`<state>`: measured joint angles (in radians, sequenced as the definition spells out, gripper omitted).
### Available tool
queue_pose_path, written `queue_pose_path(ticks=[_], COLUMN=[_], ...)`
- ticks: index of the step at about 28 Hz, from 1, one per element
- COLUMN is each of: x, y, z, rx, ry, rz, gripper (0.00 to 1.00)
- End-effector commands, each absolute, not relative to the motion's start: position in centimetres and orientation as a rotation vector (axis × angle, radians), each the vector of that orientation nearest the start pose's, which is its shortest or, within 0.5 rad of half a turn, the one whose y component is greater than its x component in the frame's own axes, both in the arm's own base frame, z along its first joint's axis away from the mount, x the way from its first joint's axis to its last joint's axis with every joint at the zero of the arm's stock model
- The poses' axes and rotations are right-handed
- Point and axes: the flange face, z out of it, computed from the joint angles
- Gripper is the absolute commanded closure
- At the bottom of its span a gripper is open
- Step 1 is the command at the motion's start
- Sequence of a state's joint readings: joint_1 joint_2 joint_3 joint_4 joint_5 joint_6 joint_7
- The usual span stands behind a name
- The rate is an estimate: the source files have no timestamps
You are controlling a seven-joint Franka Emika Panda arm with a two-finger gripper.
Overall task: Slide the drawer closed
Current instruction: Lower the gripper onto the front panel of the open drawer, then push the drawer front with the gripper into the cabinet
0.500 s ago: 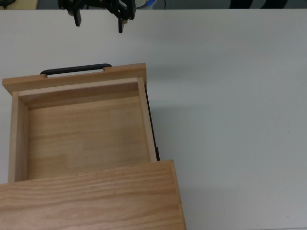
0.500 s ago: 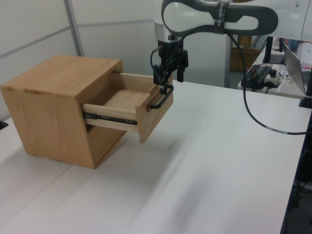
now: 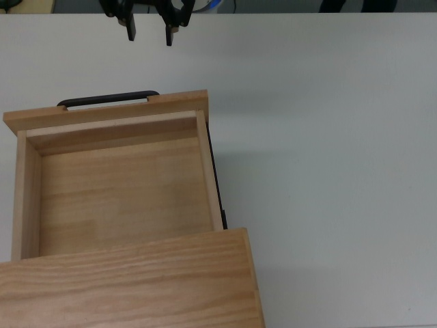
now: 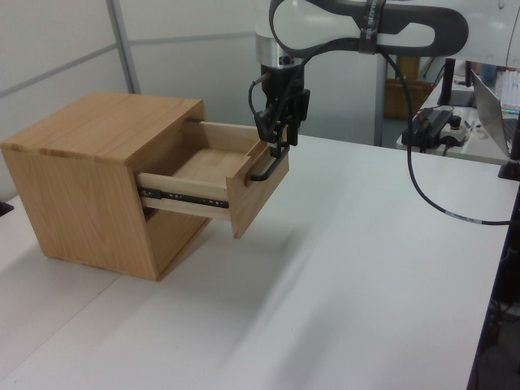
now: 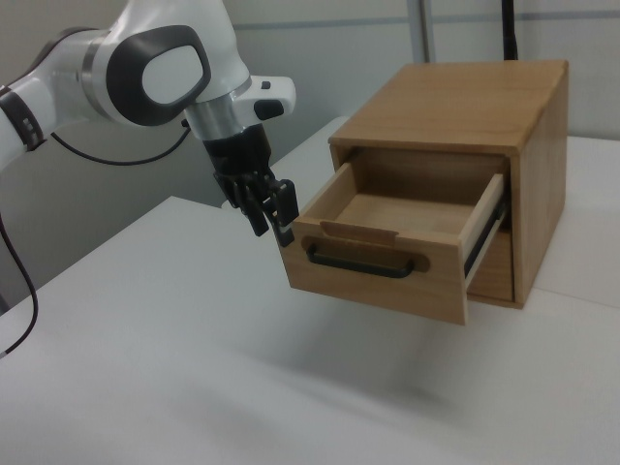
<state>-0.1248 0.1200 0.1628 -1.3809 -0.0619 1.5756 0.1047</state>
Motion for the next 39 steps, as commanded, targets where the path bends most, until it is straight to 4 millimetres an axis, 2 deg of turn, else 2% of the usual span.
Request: queue_pose_path(ticks=[1,7,13,16,30,36,39], x=[59.0,60.1,61.8,62.6,65.1,67.3,68.8], y=[1.0,0.3,-0.5,-0.7,-0.4,-0.1,-0.1], z=[63.6,61.5,58.1,57.3,57.5,56.9,56.7], rx=[-3.16,-3.166,-3.188,-3.2,-3.167,-3.124,-3.086], ry=[0.114,0.133,0.139,0.138,0.124,0.112,0.106], rz=[-0.058,-0.011,0.062,0.027,-0.265,-0.454,-0.607], gripper=[1.0,1.0,1.0,1.0,1.0,1.0,1.0])
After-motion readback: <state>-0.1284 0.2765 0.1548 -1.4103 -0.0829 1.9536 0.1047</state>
